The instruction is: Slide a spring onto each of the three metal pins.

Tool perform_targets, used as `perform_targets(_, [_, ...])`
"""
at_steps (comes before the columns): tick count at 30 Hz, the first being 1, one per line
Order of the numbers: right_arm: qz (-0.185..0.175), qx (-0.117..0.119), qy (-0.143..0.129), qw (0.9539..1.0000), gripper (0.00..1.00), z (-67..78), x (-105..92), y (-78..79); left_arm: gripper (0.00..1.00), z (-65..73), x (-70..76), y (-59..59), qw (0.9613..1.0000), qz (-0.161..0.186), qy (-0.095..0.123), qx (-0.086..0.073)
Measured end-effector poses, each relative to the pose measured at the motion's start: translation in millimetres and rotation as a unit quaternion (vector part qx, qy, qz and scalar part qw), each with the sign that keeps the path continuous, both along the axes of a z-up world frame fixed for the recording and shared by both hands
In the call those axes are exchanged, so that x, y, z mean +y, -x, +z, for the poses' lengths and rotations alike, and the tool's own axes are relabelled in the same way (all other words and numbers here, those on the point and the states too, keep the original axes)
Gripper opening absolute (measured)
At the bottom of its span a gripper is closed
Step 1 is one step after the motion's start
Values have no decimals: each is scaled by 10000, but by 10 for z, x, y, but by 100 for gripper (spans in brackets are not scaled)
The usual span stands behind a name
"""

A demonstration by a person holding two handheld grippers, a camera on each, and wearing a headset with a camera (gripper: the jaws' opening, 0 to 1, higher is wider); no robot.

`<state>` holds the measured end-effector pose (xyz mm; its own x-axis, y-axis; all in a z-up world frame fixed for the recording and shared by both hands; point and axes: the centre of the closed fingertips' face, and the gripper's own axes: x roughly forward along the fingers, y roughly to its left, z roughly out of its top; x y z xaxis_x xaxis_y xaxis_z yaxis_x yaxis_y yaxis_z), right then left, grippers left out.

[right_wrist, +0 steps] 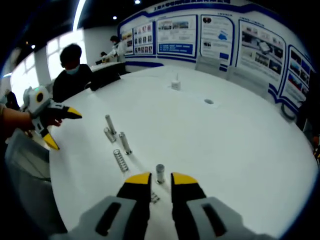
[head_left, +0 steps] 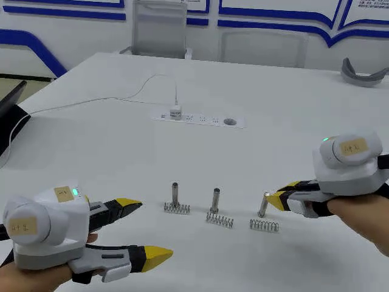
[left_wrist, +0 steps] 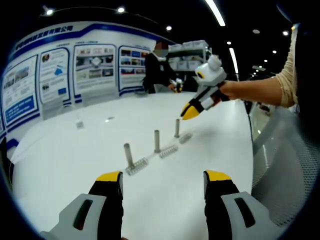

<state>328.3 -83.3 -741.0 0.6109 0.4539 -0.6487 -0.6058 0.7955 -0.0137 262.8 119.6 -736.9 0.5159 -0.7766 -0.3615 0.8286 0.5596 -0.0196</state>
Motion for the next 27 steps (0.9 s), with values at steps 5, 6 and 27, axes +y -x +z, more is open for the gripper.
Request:
perform_targets(5, [252,0,-23,9997,17,-31,4,54,67,18,-17,6,10000,-22,-16,-13])
perform_targets(6, [340,24,-32,9994,17,-57,9,66,67,20,-17,9,10000,-25,-21,-14])
perform_targets(27, [1288,503,156,9903,16,-493,78,220,66,22,-12,20,10000,-12,-48,-10])
